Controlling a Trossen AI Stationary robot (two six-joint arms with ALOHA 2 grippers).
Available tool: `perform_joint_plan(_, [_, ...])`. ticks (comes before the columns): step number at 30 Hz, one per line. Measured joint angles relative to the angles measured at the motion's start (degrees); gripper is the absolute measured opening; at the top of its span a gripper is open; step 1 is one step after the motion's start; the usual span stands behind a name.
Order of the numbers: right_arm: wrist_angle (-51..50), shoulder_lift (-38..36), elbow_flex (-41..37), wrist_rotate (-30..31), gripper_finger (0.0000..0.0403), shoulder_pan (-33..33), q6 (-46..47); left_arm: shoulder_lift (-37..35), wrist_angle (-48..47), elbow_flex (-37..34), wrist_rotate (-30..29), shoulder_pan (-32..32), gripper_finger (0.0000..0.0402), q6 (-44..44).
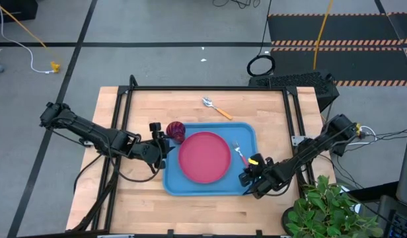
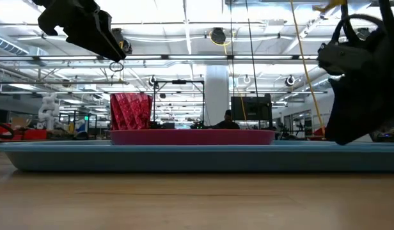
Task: Pick and place plate/cup/fork/spoon on tray
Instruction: Put the pink fork on the blue tray to the right of the pink plate
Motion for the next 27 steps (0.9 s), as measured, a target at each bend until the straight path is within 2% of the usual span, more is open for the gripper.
perform_joint_plan(4, [3.2,-0.2,0.0,1.6,0.0120,-0.6,-4.0,0.0,0.1,0.0,0.0,0.0,0.0193,0.3])
perform_joint_plan(7, [4.0,-0.4,0.3,0.3,0.0100,-2.3,-6.9,0.0,0.1,0.0,0.0,0.0,0.0193,0.5])
perform_joint_plan(10, [3.8,-0.3,1.0,-3.5,0.0076,-4.8,-11.2,0.0,0.4,0.0,0.0,0.0,0.0193,0.6])
perform_joint_plan(14, [3.2,-0.4,1.4,-12.5,0.0038,-8.8,-19.4,0.0,1.4,0.0,0.0,0.0,0.0193,1.4])
perform_joint_plan(17, [2.7,-0.4,1.4,-21.3,0.0012,-10.8,-29.7,0.0,1.8,0.0,0.0,0.0,0.0193,1.5])
perform_joint_plan(19, [2.9,-0.4,1.4,-25.1,0.0003,-11.3,-35.8,0.0,1.8,0.0,0.0,0.0,0.0193,1.5])
perform_joint_plan(27, [2.4,-1.6,1.4,-26.6,0.0001,-13.7,-44.4,0.0,1.8,0.0,0.0,0.0,0.0193,1.0])
